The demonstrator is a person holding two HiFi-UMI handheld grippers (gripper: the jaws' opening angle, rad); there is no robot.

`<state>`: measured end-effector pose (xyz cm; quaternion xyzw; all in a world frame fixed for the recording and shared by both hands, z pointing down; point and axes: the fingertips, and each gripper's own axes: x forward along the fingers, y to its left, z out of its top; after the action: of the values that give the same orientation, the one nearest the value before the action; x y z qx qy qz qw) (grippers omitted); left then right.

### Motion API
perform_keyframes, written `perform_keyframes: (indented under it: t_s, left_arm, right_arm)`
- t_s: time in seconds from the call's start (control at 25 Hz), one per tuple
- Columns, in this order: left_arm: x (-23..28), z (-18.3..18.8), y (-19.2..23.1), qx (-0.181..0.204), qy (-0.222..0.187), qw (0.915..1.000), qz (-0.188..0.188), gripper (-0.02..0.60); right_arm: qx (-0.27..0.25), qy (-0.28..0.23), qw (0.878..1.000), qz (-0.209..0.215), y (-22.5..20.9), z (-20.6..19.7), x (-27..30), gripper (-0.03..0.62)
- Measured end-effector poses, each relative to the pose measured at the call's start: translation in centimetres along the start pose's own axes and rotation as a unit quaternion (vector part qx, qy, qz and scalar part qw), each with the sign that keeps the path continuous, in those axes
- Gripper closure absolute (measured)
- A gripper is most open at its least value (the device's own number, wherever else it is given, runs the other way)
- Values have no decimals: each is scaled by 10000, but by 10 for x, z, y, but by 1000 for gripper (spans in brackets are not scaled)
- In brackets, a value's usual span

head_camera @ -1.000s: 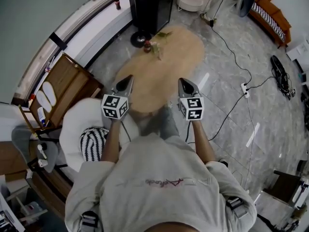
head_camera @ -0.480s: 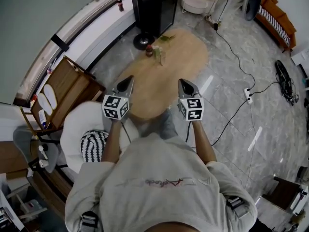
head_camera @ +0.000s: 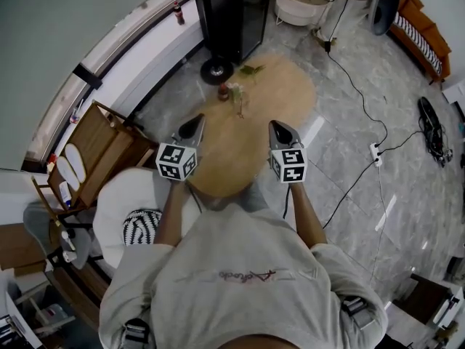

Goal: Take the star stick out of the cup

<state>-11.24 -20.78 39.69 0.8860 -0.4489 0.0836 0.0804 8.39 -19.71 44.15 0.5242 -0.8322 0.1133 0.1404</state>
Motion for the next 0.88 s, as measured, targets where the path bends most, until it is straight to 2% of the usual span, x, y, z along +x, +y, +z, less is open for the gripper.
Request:
perform_keyframes:
  t_s: [0.36, 0.88]
  left_arm:
    - [81, 22, 29, -70, 65, 10000, 19, 581]
    - [191, 34, 64, -207, 280, 9993, 149, 581]
  right_arm:
    - [-21, 10, 9999, 130, -50, 35, 69, 589]
    - [86, 292, 9986, 433, -118, 44, 159, 589]
